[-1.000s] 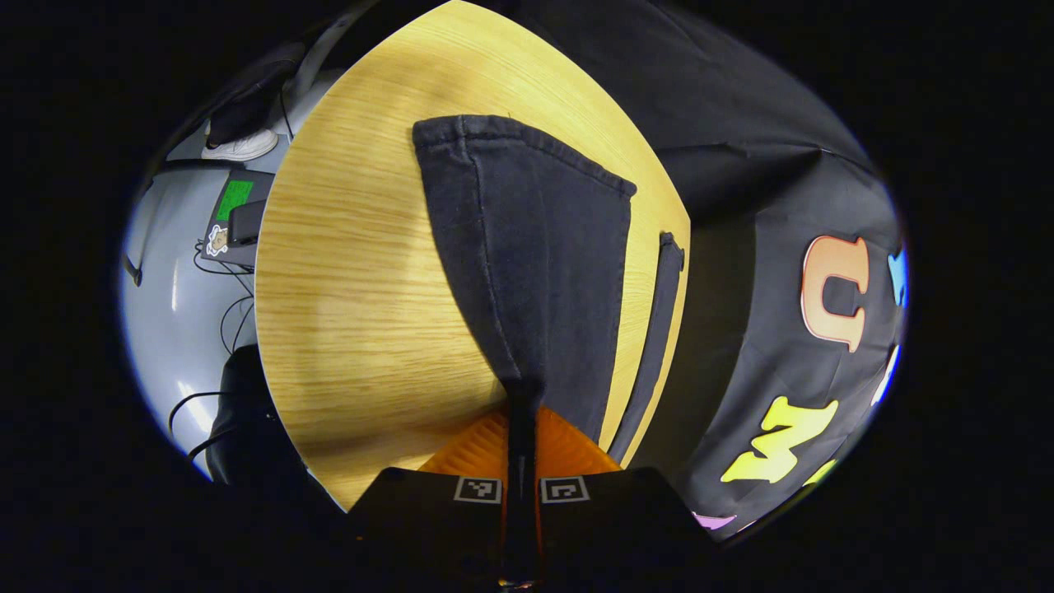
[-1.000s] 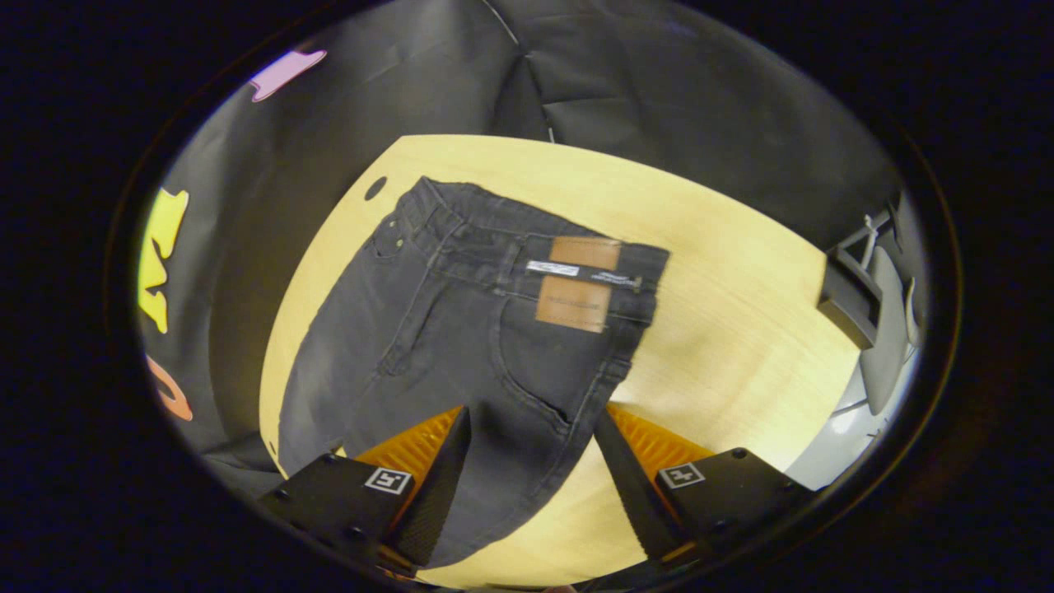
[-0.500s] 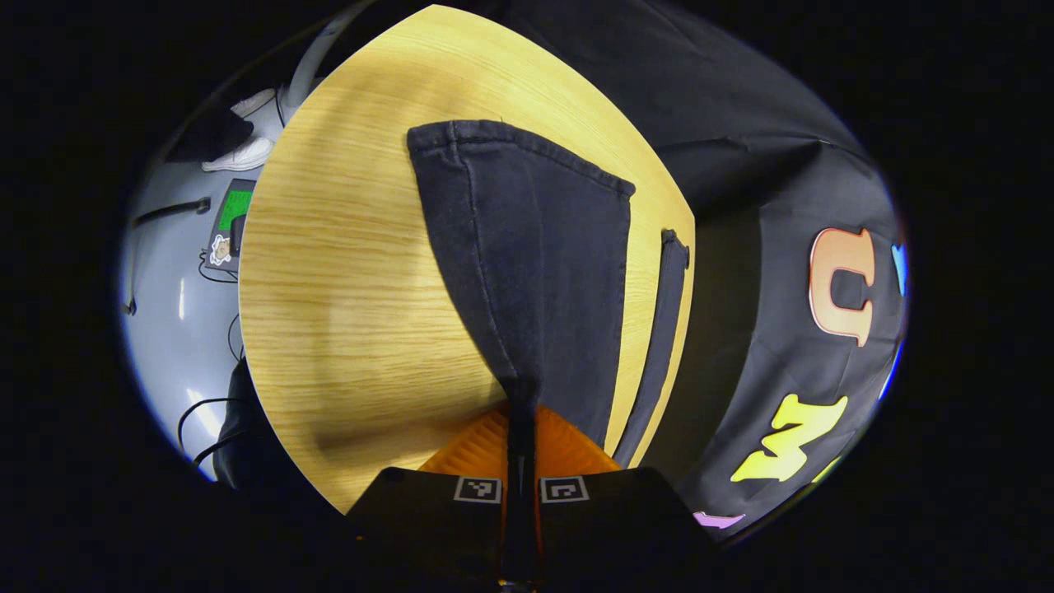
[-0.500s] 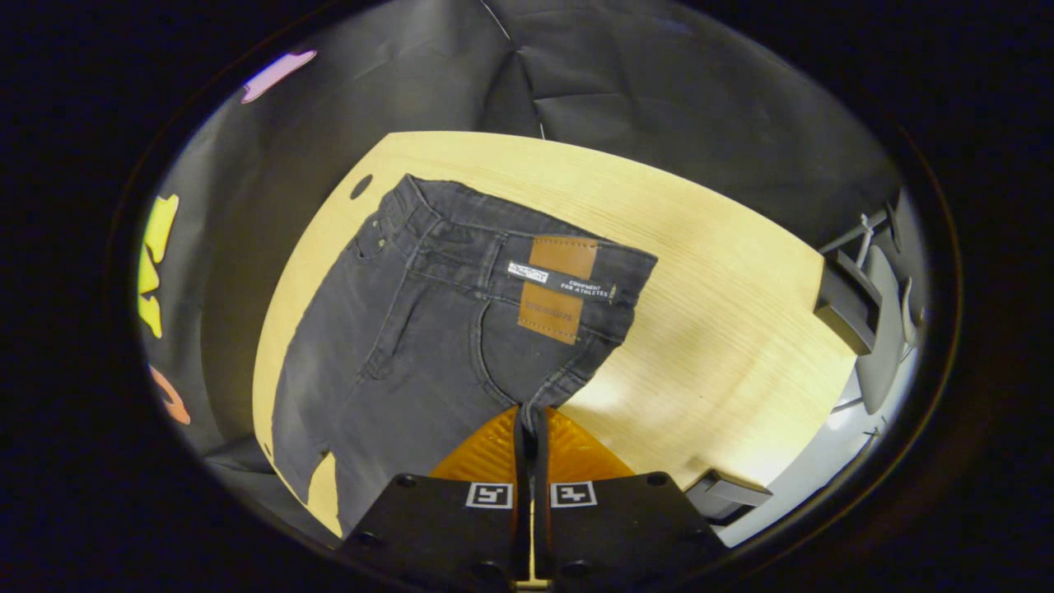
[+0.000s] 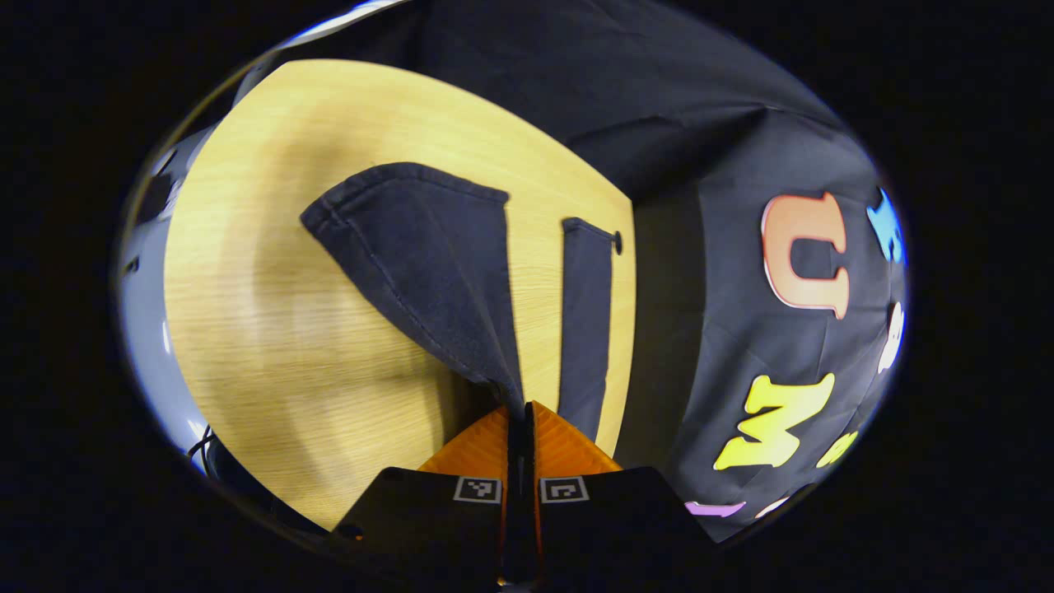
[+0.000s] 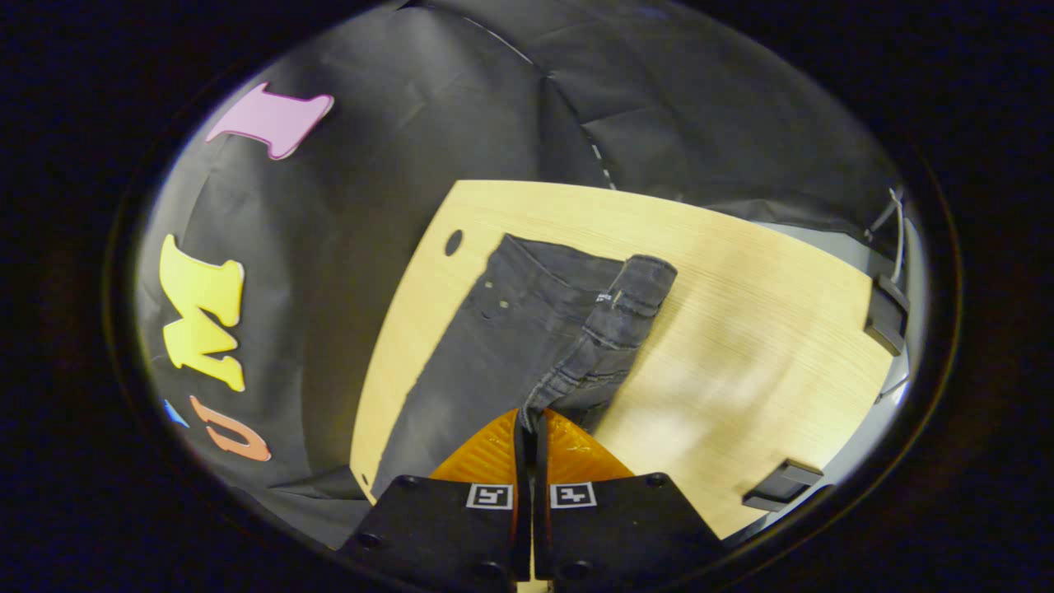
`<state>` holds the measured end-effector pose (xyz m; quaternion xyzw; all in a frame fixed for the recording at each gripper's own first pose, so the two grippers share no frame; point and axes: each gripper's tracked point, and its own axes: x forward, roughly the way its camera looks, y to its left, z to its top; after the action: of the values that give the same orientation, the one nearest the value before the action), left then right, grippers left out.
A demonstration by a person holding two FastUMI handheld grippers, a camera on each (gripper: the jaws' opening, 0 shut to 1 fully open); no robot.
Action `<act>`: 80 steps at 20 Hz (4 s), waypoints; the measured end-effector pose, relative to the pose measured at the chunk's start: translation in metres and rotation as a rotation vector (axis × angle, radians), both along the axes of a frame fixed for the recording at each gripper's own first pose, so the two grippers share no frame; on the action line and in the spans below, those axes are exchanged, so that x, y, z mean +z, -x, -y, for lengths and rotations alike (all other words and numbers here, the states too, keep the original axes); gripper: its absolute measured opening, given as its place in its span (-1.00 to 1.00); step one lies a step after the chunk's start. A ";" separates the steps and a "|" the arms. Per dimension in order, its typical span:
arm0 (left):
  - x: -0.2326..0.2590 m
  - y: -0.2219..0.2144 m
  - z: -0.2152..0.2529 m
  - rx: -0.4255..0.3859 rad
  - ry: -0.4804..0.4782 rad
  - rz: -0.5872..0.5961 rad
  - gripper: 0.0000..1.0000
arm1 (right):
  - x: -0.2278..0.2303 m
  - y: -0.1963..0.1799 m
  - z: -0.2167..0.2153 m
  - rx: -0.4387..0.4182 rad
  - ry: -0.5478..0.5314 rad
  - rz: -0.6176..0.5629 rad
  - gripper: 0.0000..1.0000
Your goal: Grasp the waist and the cuffs of the jeans and fold them to make the two legs overlap; first hold the waist and fold one-third of the jeans toward the cuffs, then hold the cuffs and fold the remaining one-third in the same direction to finish folding.
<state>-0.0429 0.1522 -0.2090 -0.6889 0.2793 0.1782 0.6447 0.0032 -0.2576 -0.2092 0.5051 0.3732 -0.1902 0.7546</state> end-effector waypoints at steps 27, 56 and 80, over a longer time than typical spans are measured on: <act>-0.075 -0.312 0.008 -0.302 -0.253 -0.119 -0.93 | -0.086 -0.233 0.008 -0.028 0.110 0.038 -0.96; 0.264 -0.185 0.033 -0.354 -1.373 0.584 0.96 | -0.033 -0.129 0.134 0.166 0.858 0.033 0.98; 0.291 -0.088 0.037 -0.352 -1.346 0.571 0.96 | -0.092 -0.125 0.114 -0.318 -0.003 0.090 -0.91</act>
<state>0.0453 0.1155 0.0818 -0.1103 0.0379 0.0191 0.9930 0.1280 -0.3718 -0.3015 0.5668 0.2546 -0.2837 0.7304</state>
